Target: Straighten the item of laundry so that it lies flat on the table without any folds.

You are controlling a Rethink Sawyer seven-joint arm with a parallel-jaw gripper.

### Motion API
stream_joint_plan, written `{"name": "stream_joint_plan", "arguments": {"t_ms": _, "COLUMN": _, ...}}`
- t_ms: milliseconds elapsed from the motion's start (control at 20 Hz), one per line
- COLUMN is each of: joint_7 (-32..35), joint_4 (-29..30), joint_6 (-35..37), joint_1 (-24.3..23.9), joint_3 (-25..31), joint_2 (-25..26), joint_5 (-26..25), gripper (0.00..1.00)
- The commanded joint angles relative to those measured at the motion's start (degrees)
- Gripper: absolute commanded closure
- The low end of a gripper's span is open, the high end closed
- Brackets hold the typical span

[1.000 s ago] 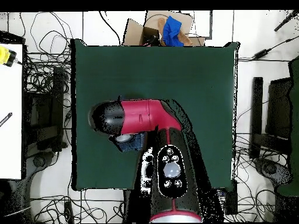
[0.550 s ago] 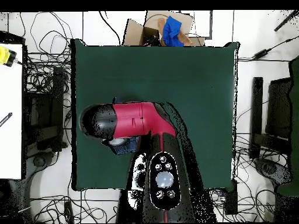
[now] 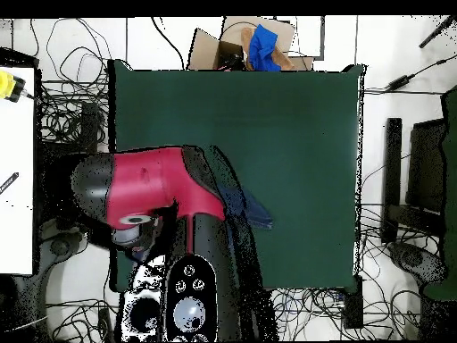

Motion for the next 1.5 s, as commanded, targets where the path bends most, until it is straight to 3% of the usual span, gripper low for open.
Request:
{"name": "stream_joint_plan", "arguments": {"t_ms": 50, "joint_7": 26.01, "joint_4": -12.73, "joint_6": 18.95, "joint_1": 3.41, "joint_3": -0.33, "joint_2": -2.01, "joint_5": 4.07, "gripper": 1.00}}
{"name": "stream_joint_plan", "arguments": {"t_ms": 600, "joint_7": 32.24, "joint_4": -23.02, "joint_6": 31.76, "joint_1": 5.37, "joint_3": 0.68, "joint_2": -0.85, "joint_5": 5.49, "gripper": 1.00}}
{"name": "stream_joint_plan", "arguments": {"t_ms": 800, "joint_7": 35.17, "joint_4": -34.84, "joint_6": 41.61, "joint_1": 5.01, "joint_3": 3.86, "joint_2": 3.67, "joint_5": 4.50, "gripper": 1.00}}
{"name": "stream_joint_plan", "arguments": {"t_ms": 1250, "joint_7": 41.87, "joint_4": -48.75, "joint_6": 50.60, "joint_1": 5.85, "joint_3": 4.31, "joint_2": 10.28, "joint_5": 7.18, "gripper": 1.00}}
{"name": "stream_joint_plan", "arguments": {"t_ms": 1500, "joint_7": 46.02, "joint_4": -63.10, "joint_6": 60.17, "joint_1": 6.64, "joint_3": 5.50, "joint_2": 16.61, "joint_5": 7.63, "gripper": 1.00}}
